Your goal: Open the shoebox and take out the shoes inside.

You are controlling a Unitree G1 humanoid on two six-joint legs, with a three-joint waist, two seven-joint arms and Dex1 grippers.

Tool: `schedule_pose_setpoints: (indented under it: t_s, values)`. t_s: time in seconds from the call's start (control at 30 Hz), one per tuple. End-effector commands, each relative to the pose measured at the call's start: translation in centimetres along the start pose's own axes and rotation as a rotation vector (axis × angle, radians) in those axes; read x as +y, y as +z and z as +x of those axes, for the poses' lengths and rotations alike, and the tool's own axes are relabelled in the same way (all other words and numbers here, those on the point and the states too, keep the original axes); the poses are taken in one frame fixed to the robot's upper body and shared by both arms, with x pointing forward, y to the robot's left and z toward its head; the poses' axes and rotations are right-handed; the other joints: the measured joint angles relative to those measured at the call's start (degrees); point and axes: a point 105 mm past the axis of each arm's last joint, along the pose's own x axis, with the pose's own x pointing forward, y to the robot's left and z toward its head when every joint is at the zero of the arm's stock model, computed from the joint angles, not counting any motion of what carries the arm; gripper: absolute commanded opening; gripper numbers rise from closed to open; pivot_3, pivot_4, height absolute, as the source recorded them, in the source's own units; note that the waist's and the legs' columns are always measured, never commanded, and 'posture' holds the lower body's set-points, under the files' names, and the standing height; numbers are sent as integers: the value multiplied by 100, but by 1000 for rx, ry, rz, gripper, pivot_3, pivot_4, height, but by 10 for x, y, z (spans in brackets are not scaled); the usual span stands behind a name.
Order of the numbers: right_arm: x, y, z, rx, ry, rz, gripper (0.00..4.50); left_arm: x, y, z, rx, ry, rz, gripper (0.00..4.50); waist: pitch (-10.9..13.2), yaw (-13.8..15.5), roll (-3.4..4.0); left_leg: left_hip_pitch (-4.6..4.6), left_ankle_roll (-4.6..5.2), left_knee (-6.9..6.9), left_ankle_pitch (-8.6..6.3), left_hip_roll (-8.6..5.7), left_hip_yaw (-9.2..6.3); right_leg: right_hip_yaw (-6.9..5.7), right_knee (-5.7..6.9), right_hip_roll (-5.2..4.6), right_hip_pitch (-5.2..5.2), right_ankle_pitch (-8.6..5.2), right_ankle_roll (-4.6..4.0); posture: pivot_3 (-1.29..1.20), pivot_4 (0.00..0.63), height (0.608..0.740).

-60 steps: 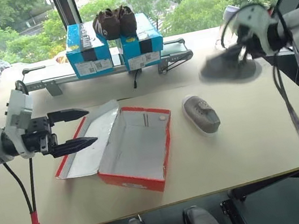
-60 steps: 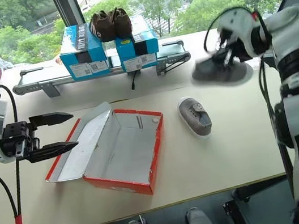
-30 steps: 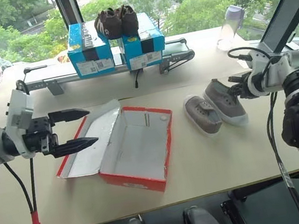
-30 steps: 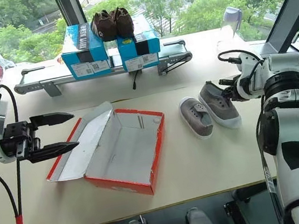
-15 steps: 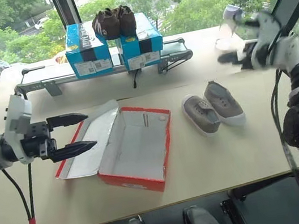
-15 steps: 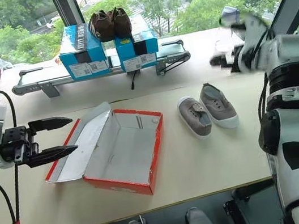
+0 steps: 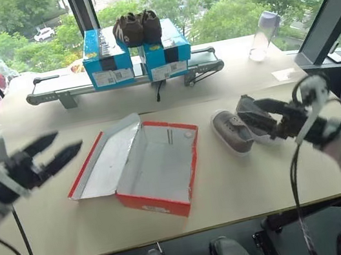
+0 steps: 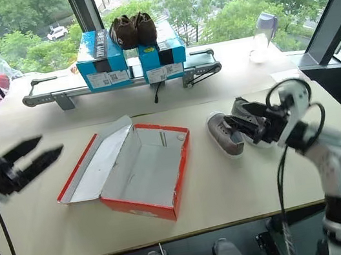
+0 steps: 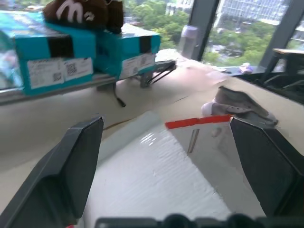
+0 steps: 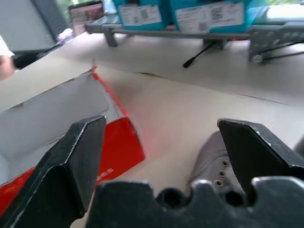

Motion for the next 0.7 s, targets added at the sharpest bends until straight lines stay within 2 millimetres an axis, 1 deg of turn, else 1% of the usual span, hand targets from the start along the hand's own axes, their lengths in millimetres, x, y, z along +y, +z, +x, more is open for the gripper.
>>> schedule_pose_setpoints:
  t_s: [0.03, 0.1, 0.13, 0.2, 0.23, 0.3, 0.33, 0.37, 0.4, 0.43, 0.47, 0.5, 0.53, 0.57, 0.6, 0.63, 0.67, 0.7]
  values:
    - [-10, -9, -37, -82, -224, -155, 4469, 2, -13, -23, -39, 175, 10, 4500, -2, 27, -3, 1, -1, -12, 0, 0, 3, 0, -11, -1, -3, -1, -1, 0, 150, 740]
    - [-3, -34, -54, -41, -257, -177, 4469, 5, -37, -36, -33, 302, -3, 4500, -2, 50, -2, -12, -1, -12, -1, -3, 1, -2, -11, -4, -10, -6, 1, 0, 150, 740]
    - [1, -41, -57, -32, -262, -175, 4469, 6, -44, -39, -30, 347, -1, 4500, -5, 52, 1, -16, -1, -13, -1, -6, 3, 1, -11, -8, -18, -5, 1, 0, 150, 740]
    - [8, -53, -59, -21, -268, -133, 4469, -2, -64, -43, -33, 410, -21, 4500, -14, 20, 3, -9, -3, -8, -2, -6, 4, 1, -9, -11, -12, -4, 1, 0, 150, 740]
    - [10, -57, -58, -19, -268, -119, 4469, -5, -69, -43, -36, 425, -24, 4500, -16, -5, 1, 3, -3, -9, -2, -4, 5, 1, -13, -11, -5, -4, 1, 0, 150, 740]
    - [14, -65, -53, -23, -286, -66, 4469, -19, -90, -43, -24, 439, -57, 4500, -27, -63, 10, 18, -4, -7, -4, 8, 6, -1, -26, -6, -12, -3, 0, 0, 150, 740]
    - [15, -69, -50, -22, -293, -49, 4469, -24, -97, -43, -20, 445, -71, 4500, -49, -106, 37, 10, -4, -13, -5, 22, -3, -16, -71, 7, -14, 1, -4, 0, 150, 740]
    - [14, -75, -48, -1, -313, -40, 4469, -30, -104, -41, -17, 446, -69, 4500, -76, -152, 81, -16, -4, -23, -7, 42, -27, -30, -141, 41, -9, 10, -6, 0, 150, 740]
    - [12, -81, -47, 19, -335, -44, 4469, -33, -109, -39, -16, 456, -67, 4500, -89, -162, 98, -59, -3, -32, -8, 75, -46, -42, -214, 85, -2, 19, -7, 0, 150, 740]
    - [11, -87, -46, 28, -349, -34, 4469, -38, -113, -36, -15, 460, -64, 4500, -92, -158, 100, -81, -2, -38, -8, 102, -41, -64, -244, 91, 10, 26, -12, 0, 150, 740]
    - [10, -92, -45, 46, -361, -41, 4469, -42, -117, -34, -13, 465, -62, 4500, -102, -159, 107, -83, -2, -39, -8, 110, -25, -75, -244, 80, 8, 27, -13, 0, 150, 740]
    - [9, -95, -44, 48, -379, -29, 4469, -46, -121, -31, -13, 468, -60, 4500, -152, -176, 164, -81, -2, -37, -8, 113, -21, -76, -253, 83, -5, 34, -18, 0, 150, 740]
    - [8, -98, -44, 51, -396, -21, 4469, -49, -123, -29, -14, 474, -62, 4500, -194, -128, 218, -151, -1, -56, -8, 169, -21, -72, -392, 153, 22, 168, -19, 0, 150, 740]
    - [8, -100, -43, 58, -405, -29, 4469, -52, -126, -28, -13, 479, -59, 4500, -214, -91, 187, -242, 10, -142, 0, 267, 18, -83, -380, 187, 77, 206, -50, 0, 150, 740]
    - [8, -102, -43, 60, -410, -34, 4469, -55, -128, -27, -13, 479, -55, 4500, -234, 8, 87, -200, 13, -210, 4, 289, 161, -241, 66, 97, 86, 69, -89, 0, 150, 740]
    - [8, -102, -42, 62, -412, -41, 4469, -57, -129, -26, -13, 479, -51, 4500, -218, 46, 45, -5, 9, -271, 9, 254, 334, -239, 153, 41, 84, -327, -180, 0, 150, 740]
    - [8, -103, -42, 65, -421, -43, 4469, -57, -130, -26, -16, 483, -54, 4500, -203, 101, 91, 42, 2, -279, 12, 142, 317, -178, 172, 24, 112, -354, -181, 0, 150, 740]
    - [8, -103, -41, 65, -430, -44, 4469, -58, -129, -26, -22, 488, -55, 4500, -203, 101, 91, 103, -9, -264, 15, 92, 212, -148, 186, -3, 156, -376, -198, 0, 150, 740]
